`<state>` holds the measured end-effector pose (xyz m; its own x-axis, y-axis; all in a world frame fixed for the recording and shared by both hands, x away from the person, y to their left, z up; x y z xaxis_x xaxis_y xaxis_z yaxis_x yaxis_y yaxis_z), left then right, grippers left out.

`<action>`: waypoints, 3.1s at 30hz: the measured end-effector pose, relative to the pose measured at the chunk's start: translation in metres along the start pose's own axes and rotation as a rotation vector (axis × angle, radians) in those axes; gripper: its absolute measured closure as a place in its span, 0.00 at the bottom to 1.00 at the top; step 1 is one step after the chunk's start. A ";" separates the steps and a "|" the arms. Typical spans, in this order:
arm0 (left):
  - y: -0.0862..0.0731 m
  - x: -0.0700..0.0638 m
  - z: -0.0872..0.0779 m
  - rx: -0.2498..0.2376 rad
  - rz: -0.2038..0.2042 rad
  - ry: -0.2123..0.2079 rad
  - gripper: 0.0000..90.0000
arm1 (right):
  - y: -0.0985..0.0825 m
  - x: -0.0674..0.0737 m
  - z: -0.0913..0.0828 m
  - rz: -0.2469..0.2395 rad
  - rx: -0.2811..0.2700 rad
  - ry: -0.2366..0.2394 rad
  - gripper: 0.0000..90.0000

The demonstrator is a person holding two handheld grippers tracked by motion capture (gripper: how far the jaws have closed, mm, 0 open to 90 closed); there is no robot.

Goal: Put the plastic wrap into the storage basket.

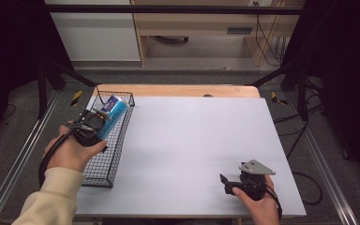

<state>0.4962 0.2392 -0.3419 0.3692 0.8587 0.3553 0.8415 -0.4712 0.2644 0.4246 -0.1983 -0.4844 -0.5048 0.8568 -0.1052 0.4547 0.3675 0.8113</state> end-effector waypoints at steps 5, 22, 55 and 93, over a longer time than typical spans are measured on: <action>0.001 0.002 0.006 0.005 -0.011 -0.003 0.35 | 0.000 0.000 0.000 0.001 0.001 0.000 0.11; 0.001 0.009 0.027 0.002 -0.060 -0.013 0.35 | 0.000 0.001 0.001 -0.007 0.003 0.004 0.11; 0.004 0.018 0.075 0.126 -0.105 -0.053 0.35 | 0.000 0.000 0.001 -0.007 0.005 0.012 0.11; 0.008 0.013 0.109 0.231 -0.101 -0.068 0.35 | 0.000 0.000 0.000 -0.004 0.008 0.023 0.11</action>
<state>0.5506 0.2683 -0.4331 0.2974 0.9145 0.2744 0.9405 -0.3301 0.0809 0.4246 -0.1983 -0.4849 -0.5230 0.8470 -0.0950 0.4586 0.3736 0.8063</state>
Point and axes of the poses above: each handheld gripper's, and its own axes: z roughly forward along the jaws, y roughly out of its top, x roughly to its left, the point moved 4 cm from there along z, roughly forward along the jaws, and after that the axes turned 7 degrees about -z, right-handed, at the moved point
